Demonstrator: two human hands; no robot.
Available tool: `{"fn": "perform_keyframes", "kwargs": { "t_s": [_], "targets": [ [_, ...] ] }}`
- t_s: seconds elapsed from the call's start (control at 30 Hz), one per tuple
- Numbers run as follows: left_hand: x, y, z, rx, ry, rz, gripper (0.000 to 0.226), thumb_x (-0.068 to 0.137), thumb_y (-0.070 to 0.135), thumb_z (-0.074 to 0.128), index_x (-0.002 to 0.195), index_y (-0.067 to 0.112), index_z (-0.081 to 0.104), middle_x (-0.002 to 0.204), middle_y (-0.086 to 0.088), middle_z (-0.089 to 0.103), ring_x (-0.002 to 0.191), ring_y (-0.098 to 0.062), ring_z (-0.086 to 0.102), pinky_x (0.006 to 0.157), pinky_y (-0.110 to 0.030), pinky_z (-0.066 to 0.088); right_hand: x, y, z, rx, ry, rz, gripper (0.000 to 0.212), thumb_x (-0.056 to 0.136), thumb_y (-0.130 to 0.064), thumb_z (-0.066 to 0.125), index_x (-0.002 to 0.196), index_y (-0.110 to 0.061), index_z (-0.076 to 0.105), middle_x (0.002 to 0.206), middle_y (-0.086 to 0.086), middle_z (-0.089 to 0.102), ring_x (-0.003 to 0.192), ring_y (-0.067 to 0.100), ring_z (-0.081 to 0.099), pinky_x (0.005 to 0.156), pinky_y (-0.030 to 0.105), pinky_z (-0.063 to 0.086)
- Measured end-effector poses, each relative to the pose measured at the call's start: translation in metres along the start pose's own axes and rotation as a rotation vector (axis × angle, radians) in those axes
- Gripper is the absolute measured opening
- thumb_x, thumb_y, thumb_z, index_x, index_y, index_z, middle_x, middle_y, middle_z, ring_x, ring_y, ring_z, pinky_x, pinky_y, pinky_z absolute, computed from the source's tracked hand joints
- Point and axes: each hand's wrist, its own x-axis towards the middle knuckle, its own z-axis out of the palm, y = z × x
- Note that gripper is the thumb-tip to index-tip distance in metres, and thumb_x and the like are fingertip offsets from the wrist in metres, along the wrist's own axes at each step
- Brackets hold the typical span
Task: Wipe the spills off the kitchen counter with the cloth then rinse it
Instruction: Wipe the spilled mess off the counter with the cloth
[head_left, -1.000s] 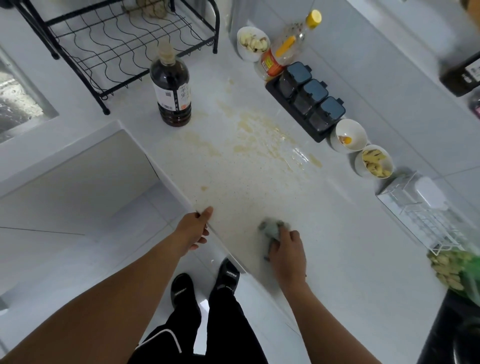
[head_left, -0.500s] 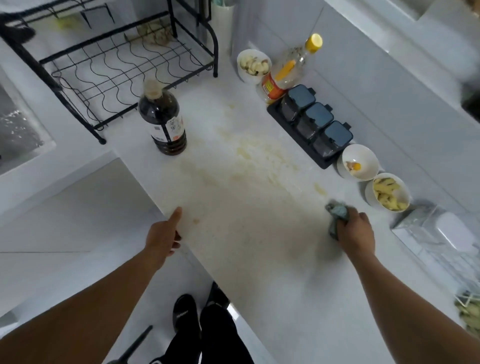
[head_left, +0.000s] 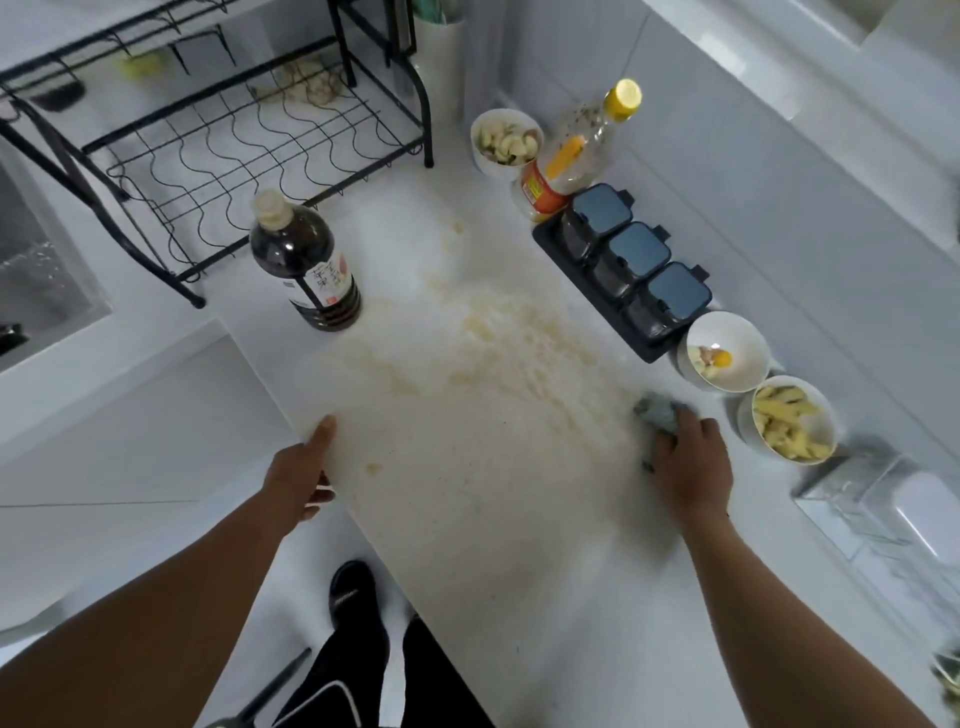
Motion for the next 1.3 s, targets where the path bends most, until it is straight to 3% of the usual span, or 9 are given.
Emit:
{"fn": "perform_keyframes", "kwargs": {
  "t_s": [0.17,0.3,0.47,0.6,0.73,0.87,1.03,1.17,1.3],
  "targets": [
    [-0.001,0.000,-0.001,0.017,-0.016,-0.018,0.080,0.080,0.082,0.053,0.116,0.012,0.060,0.113,-0.015,0.068,0.089,-0.031,0.068,0.070,-0.037,0.048,-0.012,-0.013,0.006,-0.166,-0.031,-0.599,0.041,0.085,-0.017,0.066,0.125,-0.008,0.057,0.107,0.017,0.059,0.091,0.041,0.060,0.059,0.044,0.053],
    [-0.002,0.004,-0.003,0.046,-0.040,-0.025,0.081,0.082,0.082,0.050,0.119,0.010,0.060,0.112,-0.015,0.068,0.089,-0.031,0.068,0.065,-0.035,0.045,-0.008,-0.014,0.003,-0.013,0.064,-0.018,0.042,0.090,-0.019,0.055,0.132,-0.011,0.050,0.108,0.017,0.055,0.092,0.040,0.056,0.064,0.043,0.047],
    [-0.004,0.004,-0.003,0.064,-0.037,-0.015,0.078,0.082,0.082,0.049,0.115,0.012,0.060,0.105,-0.012,0.070,0.086,-0.030,0.069,0.065,-0.036,0.045,-0.022,-0.021,0.008,-0.146,-0.033,-0.602,0.038,0.085,-0.022,0.064,0.121,-0.012,0.060,0.105,0.012,0.058,0.088,0.038,0.060,0.057,0.041,0.053],
    [-0.004,0.003,-0.002,0.058,-0.031,-0.003,0.076,0.082,0.083,0.049,0.111,0.014,0.061,0.101,-0.011,0.071,0.083,-0.029,0.071,0.062,-0.034,0.046,-0.032,-0.028,0.005,-0.034,0.041,0.007,0.040,0.091,-0.021,0.054,0.131,-0.012,0.052,0.111,0.015,0.055,0.097,0.039,0.055,0.064,0.041,0.046],
    [-0.002,0.001,-0.003,0.051,-0.035,0.001,0.074,0.081,0.084,0.049,0.108,0.016,0.061,0.101,-0.010,0.071,0.081,-0.028,0.071,0.061,-0.033,0.047,-0.047,-0.024,0.008,-0.151,-0.045,-0.596,0.038,0.084,-0.019,0.066,0.121,-0.011,0.062,0.104,0.013,0.059,0.090,0.038,0.060,0.057,0.040,0.052],
    [-0.001,0.001,-0.004,0.058,-0.037,0.023,0.069,0.081,0.084,0.049,0.100,0.019,0.060,0.102,-0.011,0.070,0.083,-0.028,0.071,0.063,-0.035,0.048,-0.048,-0.027,0.004,-0.050,0.019,-0.033,0.043,0.091,-0.023,0.055,0.133,-0.014,0.050,0.111,0.014,0.055,0.102,0.038,0.053,0.067,0.044,0.050],
    [0.000,-0.001,-0.004,0.064,-0.056,0.035,0.068,0.082,0.084,0.048,0.099,0.020,0.060,0.103,-0.011,0.070,0.085,-0.029,0.071,0.065,-0.036,0.050,-0.060,-0.034,0.009,-0.181,-0.103,-0.631,0.042,0.086,-0.020,0.065,0.126,-0.010,0.059,0.106,0.013,0.059,0.088,0.037,0.061,0.055,0.041,0.054],
    [0.001,-0.001,-0.006,0.071,-0.069,0.039,0.069,0.082,0.084,0.047,0.100,0.019,0.060,0.103,-0.011,0.070,0.086,-0.029,0.071,0.064,-0.036,0.049,-0.068,-0.047,0.005,-0.021,-0.023,0.015,0.042,0.093,-0.022,0.050,0.134,-0.015,0.047,0.113,0.014,0.053,0.099,0.038,0.056,0.068,0.044,0.049],
    [0.003,-0.001,-0.008,0.074,-0.091,0.037,0.071,0.081,0.085,0.048,0.100,0.018,0.061,0.102,-0.012,0.070,0.087,-0.029,0.070,0.064,-0.036,0.049,-0.089,-0.051,0.015,-0.141,-0.083,-0.574,0.041,0.086,-0.019,0.065,0.125,-0.011,0.058,0.106,0.011,0.058,0.088,0.036,0.061,0.055,0.040,0.052]
  ]
}}
